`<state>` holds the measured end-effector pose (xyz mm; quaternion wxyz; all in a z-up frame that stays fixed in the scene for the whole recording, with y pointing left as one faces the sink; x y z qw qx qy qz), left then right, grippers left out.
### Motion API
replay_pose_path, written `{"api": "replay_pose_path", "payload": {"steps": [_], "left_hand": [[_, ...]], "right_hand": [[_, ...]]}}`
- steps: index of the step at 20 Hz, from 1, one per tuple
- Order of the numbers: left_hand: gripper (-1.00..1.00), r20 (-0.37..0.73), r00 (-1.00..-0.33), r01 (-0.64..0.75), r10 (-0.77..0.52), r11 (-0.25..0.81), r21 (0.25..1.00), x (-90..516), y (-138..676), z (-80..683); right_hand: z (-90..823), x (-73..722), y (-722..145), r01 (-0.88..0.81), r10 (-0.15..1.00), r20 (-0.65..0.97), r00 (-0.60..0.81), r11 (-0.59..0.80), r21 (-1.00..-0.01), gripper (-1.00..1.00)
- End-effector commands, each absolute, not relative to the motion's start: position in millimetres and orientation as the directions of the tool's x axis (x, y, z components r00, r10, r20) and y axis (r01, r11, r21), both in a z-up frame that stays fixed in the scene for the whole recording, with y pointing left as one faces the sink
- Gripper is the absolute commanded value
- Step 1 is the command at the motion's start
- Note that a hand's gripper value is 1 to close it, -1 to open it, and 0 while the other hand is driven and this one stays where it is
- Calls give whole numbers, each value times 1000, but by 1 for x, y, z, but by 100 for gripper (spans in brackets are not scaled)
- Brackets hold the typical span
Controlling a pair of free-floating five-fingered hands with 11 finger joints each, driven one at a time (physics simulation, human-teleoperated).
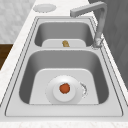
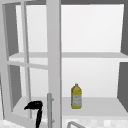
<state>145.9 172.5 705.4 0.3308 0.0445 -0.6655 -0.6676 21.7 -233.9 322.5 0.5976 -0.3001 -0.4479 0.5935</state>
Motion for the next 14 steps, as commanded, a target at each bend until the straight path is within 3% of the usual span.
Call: {"api": "replay_pose_path", "payload": {"steps": [1, 14], "left_hand": [[-100, 381, -749, 376, -543, 126, 918, 162, 159, 698], [-100, 346, -653, 372, -674, 113, 922, 204, 120, 687]], "right_hand": [[323, 22, -234, -441, 978, 179, -106, 115, -890, 0], [323, 22, -234, -441, 978, 179, -106, 115, -890, 0]]}}
